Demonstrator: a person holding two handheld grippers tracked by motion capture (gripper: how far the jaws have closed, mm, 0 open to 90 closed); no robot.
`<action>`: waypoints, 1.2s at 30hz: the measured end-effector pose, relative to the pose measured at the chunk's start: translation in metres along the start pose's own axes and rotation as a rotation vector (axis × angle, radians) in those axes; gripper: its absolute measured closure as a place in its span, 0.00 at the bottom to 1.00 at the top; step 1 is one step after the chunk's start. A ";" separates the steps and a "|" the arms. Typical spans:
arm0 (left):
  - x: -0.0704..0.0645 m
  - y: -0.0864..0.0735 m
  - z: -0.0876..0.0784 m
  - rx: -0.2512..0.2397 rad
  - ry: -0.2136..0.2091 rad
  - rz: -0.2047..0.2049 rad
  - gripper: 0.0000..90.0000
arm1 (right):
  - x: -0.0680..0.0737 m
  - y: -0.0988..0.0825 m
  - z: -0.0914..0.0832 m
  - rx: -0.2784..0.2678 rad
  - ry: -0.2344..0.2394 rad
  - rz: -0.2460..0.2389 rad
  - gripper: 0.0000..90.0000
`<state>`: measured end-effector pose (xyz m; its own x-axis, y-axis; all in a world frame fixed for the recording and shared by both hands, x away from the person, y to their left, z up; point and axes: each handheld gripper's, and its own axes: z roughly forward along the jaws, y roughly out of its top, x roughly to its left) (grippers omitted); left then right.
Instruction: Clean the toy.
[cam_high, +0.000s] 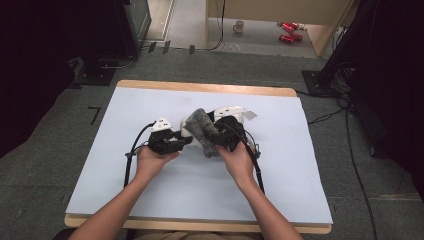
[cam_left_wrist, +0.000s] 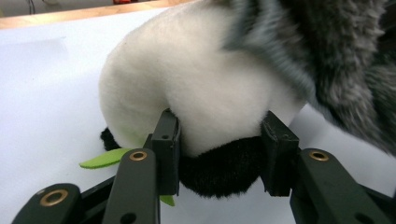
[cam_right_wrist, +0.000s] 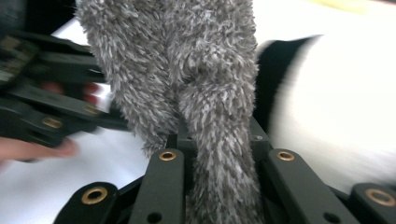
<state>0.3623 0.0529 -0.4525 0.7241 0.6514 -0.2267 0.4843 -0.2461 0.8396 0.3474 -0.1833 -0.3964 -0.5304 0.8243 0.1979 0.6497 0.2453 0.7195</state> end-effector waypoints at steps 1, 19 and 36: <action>0.001 0.001 0.000 0.003 -0.004 0.001 0.65 | -0.005 -0.001 -0.002 0.003 0.006 0.013 0.86; 0.014 0.009 0.001 0.044 -0.046 -0.048 0.65 | -0.061 -0.011 -0.051 -0.080 -0.058 0.129 0.86; 0.017 0.008 0.001 0.036 -0.057 -0.062 0.65 | -0.091 -0.019 -0.070 -0.098 -0.139 0.213 0.86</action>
<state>0.3791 0.0618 -0.4504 0.7185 0.6242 -0.3066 0.5459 -0.2331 0.8048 0.3450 -0.2984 -0.3808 -0.3034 0.9158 0.2632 0.6793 0.0141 0.7337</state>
